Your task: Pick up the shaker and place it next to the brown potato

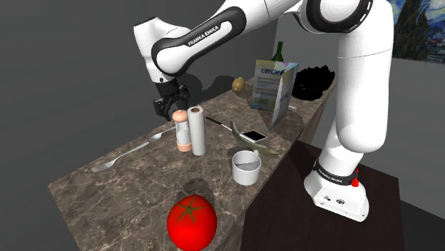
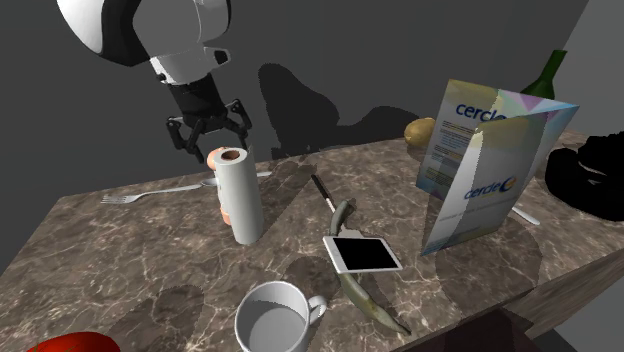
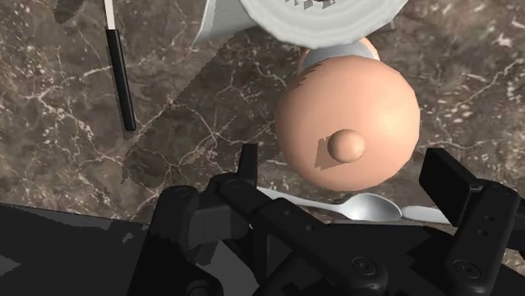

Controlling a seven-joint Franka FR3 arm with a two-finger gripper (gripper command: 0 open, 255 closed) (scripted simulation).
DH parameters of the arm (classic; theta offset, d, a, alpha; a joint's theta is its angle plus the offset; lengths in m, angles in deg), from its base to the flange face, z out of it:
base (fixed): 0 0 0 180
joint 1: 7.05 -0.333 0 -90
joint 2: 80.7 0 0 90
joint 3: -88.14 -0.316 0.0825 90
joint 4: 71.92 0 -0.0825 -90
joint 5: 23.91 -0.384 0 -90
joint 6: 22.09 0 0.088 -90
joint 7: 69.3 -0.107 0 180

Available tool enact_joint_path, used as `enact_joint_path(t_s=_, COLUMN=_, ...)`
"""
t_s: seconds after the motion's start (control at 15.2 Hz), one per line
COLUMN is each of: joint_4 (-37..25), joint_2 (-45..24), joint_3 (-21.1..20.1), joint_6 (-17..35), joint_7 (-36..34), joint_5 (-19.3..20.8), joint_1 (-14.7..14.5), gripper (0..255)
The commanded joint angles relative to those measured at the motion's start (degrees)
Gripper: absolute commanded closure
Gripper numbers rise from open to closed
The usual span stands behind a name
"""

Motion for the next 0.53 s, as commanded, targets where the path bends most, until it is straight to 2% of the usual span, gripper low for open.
enact_joint_path(t_s=0.0, joint_4=0.2, joint_2=-0.1, joint_3=0.0, joint_6=0.3, joint_7=-0.1, joint_5=0.1, joint_1=0.0, gripper=0)
enact_joint_path(t_s=0.33, joint_4=0.2, joint_2=-0.1, joint_3=0.0, joint_6=0.3, joint_7=-0.1, joint_5=0.1, joint_1=0.0, gripper=0)
enact_joint_path(t_s=0.4, joint_4=0.2, joint_2=-0.1, joint_3=0.0, joint_6=0.3, joint_7=-0.1, joint_5=0.1, joint_1=0.0, gripper=255)
enact_joint_path(t_s=0.46, joint_4=0.2, joint_2=-0.1, joint_3=0.0, joint_6=0.3, joint_7=-0.1, joint_5=0.1, joint_1=0.0, gripper=255)
